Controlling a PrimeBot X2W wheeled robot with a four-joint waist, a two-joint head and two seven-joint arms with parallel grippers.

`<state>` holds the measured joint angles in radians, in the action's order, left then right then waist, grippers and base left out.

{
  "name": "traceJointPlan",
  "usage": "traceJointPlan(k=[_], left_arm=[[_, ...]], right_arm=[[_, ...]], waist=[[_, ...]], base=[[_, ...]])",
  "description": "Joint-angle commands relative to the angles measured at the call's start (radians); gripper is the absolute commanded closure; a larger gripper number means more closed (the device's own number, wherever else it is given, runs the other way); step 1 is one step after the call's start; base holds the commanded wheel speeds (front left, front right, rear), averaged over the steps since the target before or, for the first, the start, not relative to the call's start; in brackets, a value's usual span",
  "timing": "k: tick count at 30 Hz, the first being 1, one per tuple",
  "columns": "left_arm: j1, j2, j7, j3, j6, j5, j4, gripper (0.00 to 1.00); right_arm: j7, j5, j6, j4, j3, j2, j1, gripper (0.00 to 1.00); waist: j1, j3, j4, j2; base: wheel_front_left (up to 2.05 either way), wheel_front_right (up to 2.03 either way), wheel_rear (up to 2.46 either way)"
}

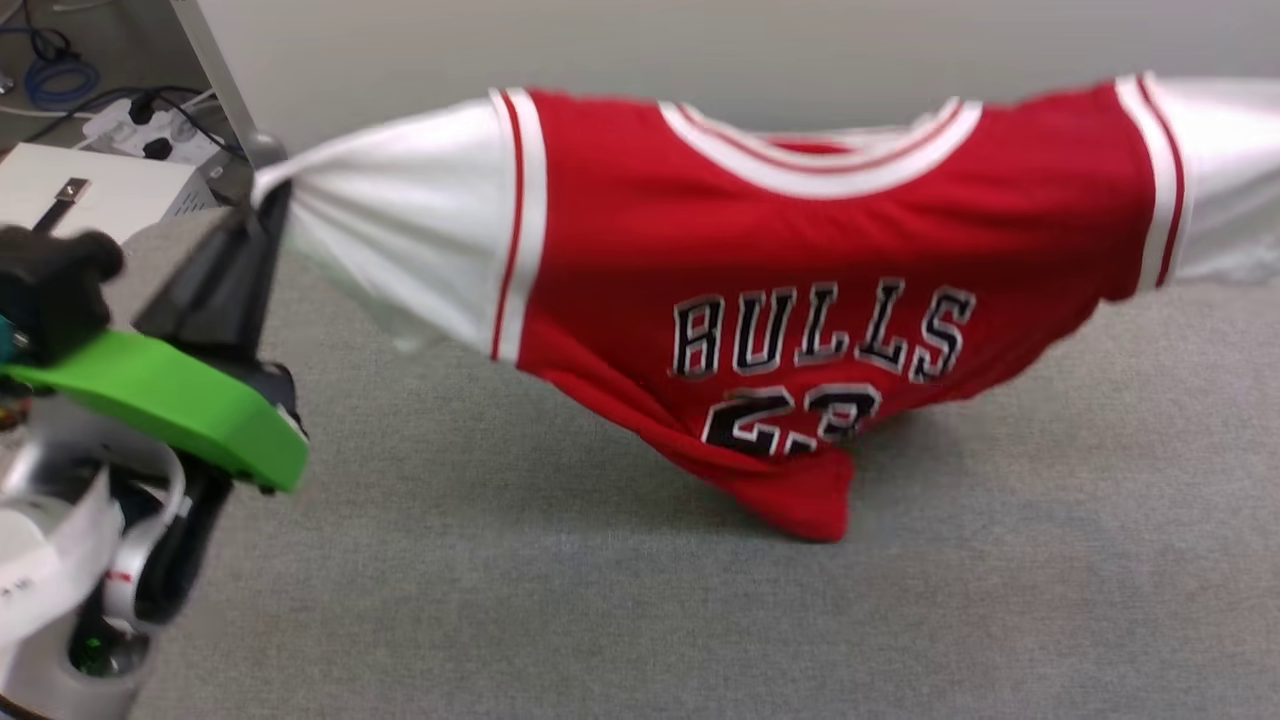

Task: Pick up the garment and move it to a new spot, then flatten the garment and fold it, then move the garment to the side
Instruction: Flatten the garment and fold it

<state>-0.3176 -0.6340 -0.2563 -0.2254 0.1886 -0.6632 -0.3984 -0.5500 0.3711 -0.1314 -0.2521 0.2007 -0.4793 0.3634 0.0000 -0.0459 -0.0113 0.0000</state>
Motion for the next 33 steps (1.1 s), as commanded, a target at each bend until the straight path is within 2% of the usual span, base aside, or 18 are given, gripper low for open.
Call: traceJointPlan(k=[1, 8, 17, 23, 27, 33], left_arm=[[-0.042, -0.015, 0.003, 0.016, -0.011, -0.004, 0.001, 1.0], [-0.229, -0.06, -0.006, 0.053, -0.067, -0.011, 0.06, 1.0], [-0.588, -0.11, -0.042, 0.026, -0.188, 0.014, 0.251, 1.0], [-0.862, -0.09, -0.015, -0.013, -0.252, 0.066, 0.437, 1.0], [-1.034, -0.058, 0.032, -0.043, -0.274, 0.108, 0.572, 1.0], [-1.223, -0.004, 0.134, -0.093, -0.296, 0.165, 0.769, 1.0]], right_arm=[[0.005, 0.009, 0.001, 0.011, -0.01, -0.019, 0.048, 1.0], [0.034, 0.024, 0.001, 0.094, -0.073, -0.076, 0.255, 1.0], [0.105, 0.007, 0.001, 0.287, -0.157, -0.12, 0.622, 1.0], [0.151, -0.021, 0.001, 0.443, -0.212, -0.104, 0.873, 1.0], [0.191, -0.049, 0.001, 0.545, -0.238, -0.071, 1.029, 1.0], [0.282, -0.108, 0.001, 0.707, -0.273, -0.02, 1.18, 1.0]], waist=[[0.0, -0.025, 0.001, 0.0], [0.0, -0.116, 0.002, 0.0], [0.0, -0.316, 0.007, 0.0], [0.0, -0.432, 0.009, 0.0], [0.0, -0.499, 0.01, 0.0], [0.0, -0.56, 0.015, 0.0]], base=[[0.0, 0.0, 0.0], [0.0, 0.0, 0.0], [0.0, 0.0, 0.0], [0.0, 0.0, 0.0], [0.0, 0.0, 0.0], [0.0, 0.0, 0.0]])
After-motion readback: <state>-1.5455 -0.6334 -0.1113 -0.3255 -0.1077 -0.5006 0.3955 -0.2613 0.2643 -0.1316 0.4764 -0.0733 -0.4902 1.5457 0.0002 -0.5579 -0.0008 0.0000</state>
